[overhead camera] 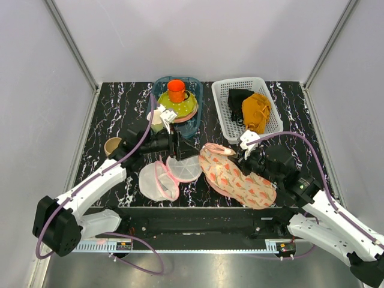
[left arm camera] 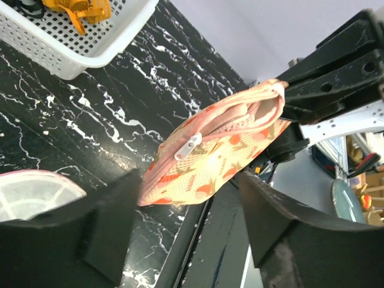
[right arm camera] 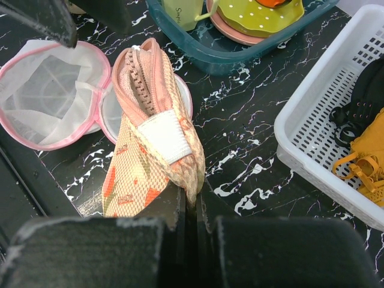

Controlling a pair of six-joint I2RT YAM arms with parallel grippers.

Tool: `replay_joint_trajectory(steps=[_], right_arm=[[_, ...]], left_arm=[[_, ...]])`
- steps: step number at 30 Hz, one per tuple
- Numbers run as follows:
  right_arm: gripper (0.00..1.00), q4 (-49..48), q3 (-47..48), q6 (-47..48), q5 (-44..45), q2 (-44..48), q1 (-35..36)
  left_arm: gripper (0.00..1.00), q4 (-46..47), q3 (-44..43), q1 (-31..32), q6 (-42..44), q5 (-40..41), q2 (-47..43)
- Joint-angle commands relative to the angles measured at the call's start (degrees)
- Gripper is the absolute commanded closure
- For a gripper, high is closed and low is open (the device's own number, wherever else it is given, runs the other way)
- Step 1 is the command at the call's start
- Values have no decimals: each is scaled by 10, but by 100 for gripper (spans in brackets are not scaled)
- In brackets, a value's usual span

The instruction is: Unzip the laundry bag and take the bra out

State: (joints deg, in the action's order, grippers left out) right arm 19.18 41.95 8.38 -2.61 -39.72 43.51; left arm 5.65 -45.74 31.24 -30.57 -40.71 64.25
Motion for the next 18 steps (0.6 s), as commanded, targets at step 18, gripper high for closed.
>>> replay_joint_trajectory(steps=[18], right_arm=[[100,35,49,21,-77,-26,1]], left_arm=[[13,22,28,80,231,44,-37]])
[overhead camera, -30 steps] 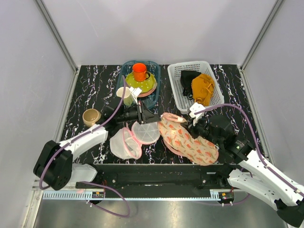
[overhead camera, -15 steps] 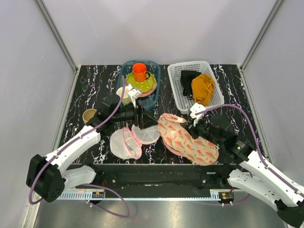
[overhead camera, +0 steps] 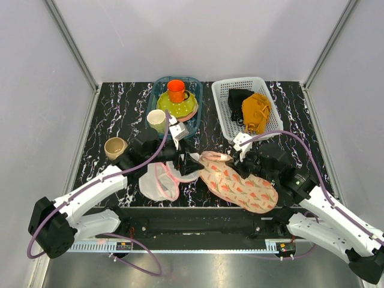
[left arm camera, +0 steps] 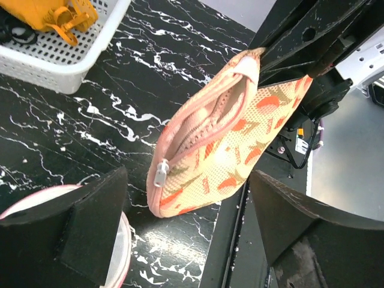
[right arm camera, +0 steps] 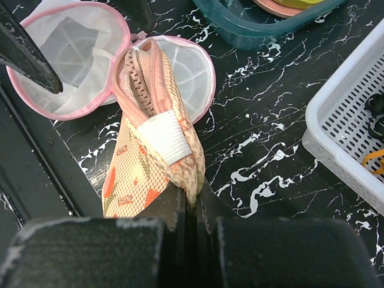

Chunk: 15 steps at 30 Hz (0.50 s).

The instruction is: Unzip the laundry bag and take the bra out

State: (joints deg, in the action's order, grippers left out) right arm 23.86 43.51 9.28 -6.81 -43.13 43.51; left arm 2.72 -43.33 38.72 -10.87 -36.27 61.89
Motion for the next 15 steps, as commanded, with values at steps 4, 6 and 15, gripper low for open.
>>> replay_joint_trajectory(steps=[4,6,15], right_arm=[[100,-16,46,14,-51,15,0],[100,-34,37,15,-58,29,0],[100,-90,18,-2,-79,62,1]], left_arm=[[10,91,39,7,-10,-20,-12],[10,117,80,7,-36,0,-26],[9,111,85,7,-40,-10,-50]])
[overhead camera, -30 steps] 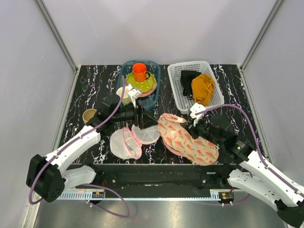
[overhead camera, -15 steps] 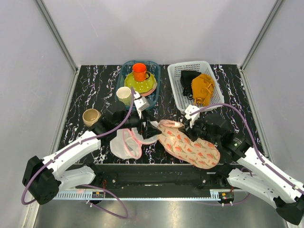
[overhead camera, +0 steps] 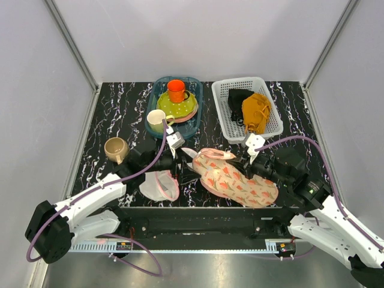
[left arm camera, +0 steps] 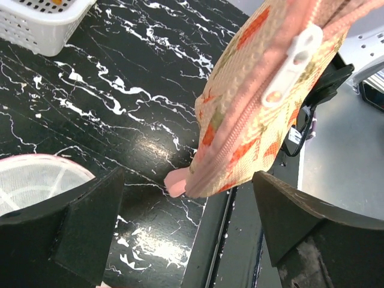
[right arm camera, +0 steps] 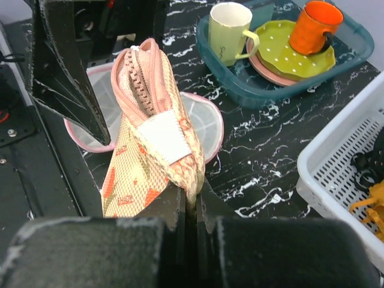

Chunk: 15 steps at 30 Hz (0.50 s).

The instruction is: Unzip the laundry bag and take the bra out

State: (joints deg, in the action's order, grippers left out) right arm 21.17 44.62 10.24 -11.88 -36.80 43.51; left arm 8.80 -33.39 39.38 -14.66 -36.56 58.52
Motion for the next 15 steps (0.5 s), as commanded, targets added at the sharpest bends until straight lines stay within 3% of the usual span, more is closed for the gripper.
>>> replay_joint_trajectory(steps=[1,4,8,10,12,13,15], right_arm=[[100,-69,4,-21,-31,3,0],[100,-89,-4,-29,-57,11,0],[100,-112,-16,-37,-76,17,1],[100,-123,-23,-44,-75,23,0],[100,-132,-30,-50,-78,26,1],[100,-136,-32,-55,-75,28,0],[100,-135,-40,-56,-59,28,1]], left_arm=[[9,51,-14,0,-2,-8,-16],[9,18,-26,-1,16,2,-11],[12,65,-18,-1,0,-30,-10],[31,43,-36,0,-4,-41,-6],[58,2,-53,-1,19,-36,-1],[95,-15,-59,-1,21,-36,-1],[100,-28,-72,0,23,-7,-8]])
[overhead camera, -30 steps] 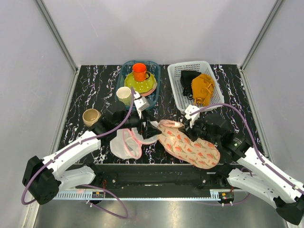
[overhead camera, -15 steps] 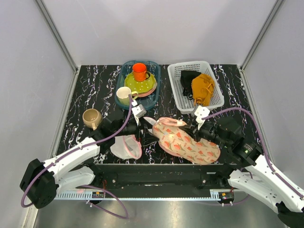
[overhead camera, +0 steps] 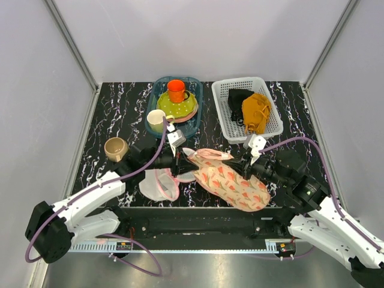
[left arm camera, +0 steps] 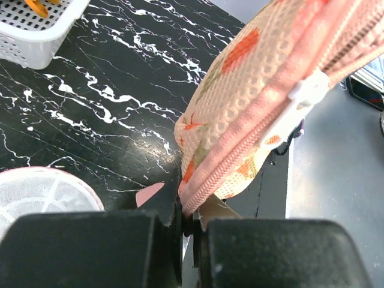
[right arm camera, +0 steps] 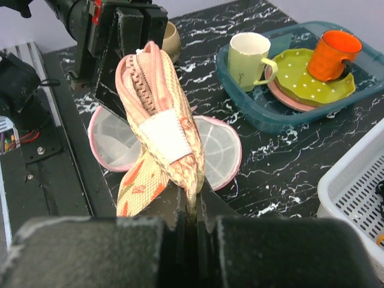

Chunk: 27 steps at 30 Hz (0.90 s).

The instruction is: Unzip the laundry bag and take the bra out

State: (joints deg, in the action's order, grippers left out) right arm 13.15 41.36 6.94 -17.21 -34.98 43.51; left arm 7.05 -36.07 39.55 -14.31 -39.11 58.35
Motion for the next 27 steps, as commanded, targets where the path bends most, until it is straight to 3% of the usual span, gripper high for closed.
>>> replay_joint_trajectory(steps=[1,2,3,4,7,14,21,27], right_arm=[[100,-54,-11,-26,4,10,1],[90,-52,-13,-30,29,11,1],[51,-50,-13,-30,40,11,0],[35,-37,-10,-23,47,11,0],[20,-7,13,7,64,1,0],[11,49,76,106,72,-60,1],[8,49,137,221,115,-143,6],[8,22,184,220,25,-204,7]], left_arm=[[100,-26,-50,-3,18,38,-9],[100,-40,-64,-3,10,106,-14],[100,-57,-74,-2,9,138,-15],[100,-94,-85,-3,9,161,-14],[100,-138,-124,-3,13,208,-11],[100,-200,-176,-2,44,273,-1],[100,-327,-244,6,122,309,23],[100,-394,-305,40,139,352,76]])
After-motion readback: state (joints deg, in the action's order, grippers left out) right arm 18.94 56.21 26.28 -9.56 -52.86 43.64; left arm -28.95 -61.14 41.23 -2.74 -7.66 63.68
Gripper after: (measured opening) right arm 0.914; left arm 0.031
